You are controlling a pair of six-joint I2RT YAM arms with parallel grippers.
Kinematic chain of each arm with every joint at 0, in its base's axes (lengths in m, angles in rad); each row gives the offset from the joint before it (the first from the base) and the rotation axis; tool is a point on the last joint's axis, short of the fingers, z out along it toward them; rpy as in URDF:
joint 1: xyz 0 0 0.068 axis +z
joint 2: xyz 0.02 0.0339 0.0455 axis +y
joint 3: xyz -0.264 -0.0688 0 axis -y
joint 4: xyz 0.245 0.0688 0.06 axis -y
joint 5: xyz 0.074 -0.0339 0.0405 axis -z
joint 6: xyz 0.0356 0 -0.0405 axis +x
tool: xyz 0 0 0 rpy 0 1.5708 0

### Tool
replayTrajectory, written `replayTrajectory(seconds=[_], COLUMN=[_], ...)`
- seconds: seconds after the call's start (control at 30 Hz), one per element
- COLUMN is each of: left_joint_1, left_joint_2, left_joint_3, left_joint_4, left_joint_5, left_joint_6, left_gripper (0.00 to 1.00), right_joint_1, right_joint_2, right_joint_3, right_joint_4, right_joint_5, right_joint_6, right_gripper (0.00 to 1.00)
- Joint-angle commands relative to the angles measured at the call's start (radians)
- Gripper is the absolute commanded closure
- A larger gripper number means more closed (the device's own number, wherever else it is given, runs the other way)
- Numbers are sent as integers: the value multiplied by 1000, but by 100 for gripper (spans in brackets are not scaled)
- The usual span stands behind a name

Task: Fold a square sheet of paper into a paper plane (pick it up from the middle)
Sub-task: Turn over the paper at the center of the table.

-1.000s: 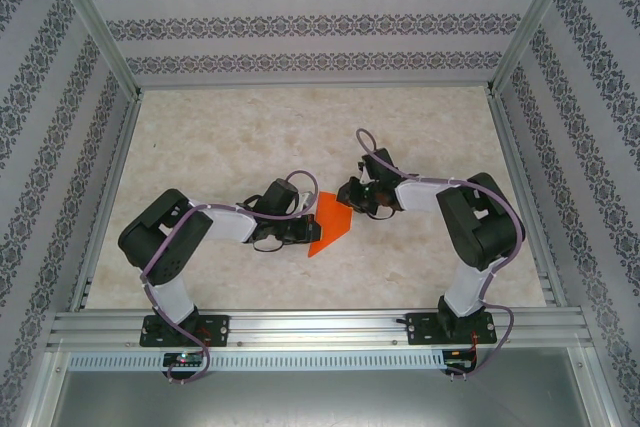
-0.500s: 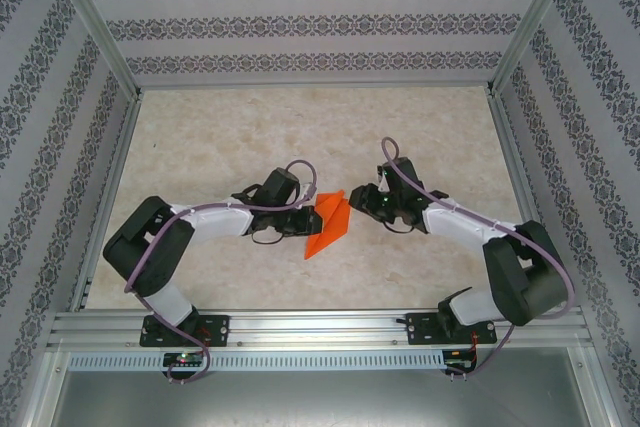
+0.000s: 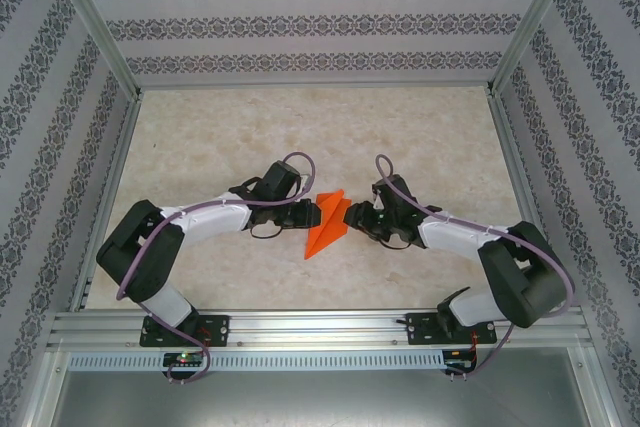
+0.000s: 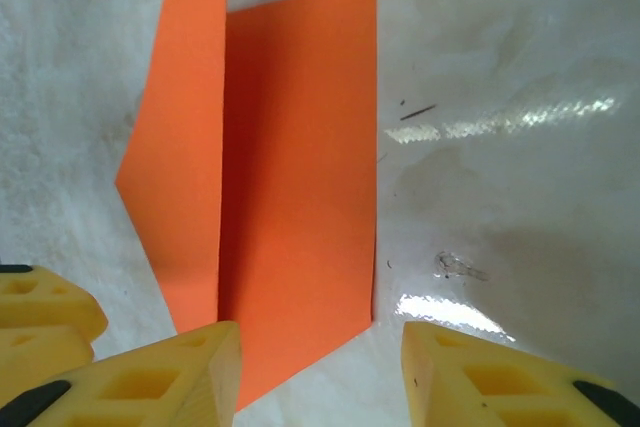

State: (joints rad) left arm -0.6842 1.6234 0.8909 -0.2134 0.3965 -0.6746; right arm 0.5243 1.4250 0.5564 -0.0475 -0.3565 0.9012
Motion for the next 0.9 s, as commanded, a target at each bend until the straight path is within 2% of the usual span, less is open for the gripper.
replayTrajectory(seconds=[0.0, 0.23, 0.47, 0.67, 0.87], left_joint_1=[-14, -15, -14, -14, -14], left_joint_2=[13, 28, 61, 97, 111], left_joint_3=[41, 46, 43, 40, 24], left_joint_4=[-81, -114, -106, -84, -74], left_joint_5=[-63, -95, -77, -47, -51], left_joint_6=[48, 77, 83, 80, 80], left_gripper=[73, 70, 69, 70, 71], right_joint_1=[16, 48, 63, 77, 81], right_joint_2=[37, 89, 113, 149, 98], right_joint_3=[23, 12, 28, 29, 43], right_joint_4=[43, 151, 106, 175, 132], right_joint_5=[6, -12, 31, 2, 41], right_joint_6=[45, 100, 108, 134, 138], right_gripper=[55, 56, 57, 57, 57])
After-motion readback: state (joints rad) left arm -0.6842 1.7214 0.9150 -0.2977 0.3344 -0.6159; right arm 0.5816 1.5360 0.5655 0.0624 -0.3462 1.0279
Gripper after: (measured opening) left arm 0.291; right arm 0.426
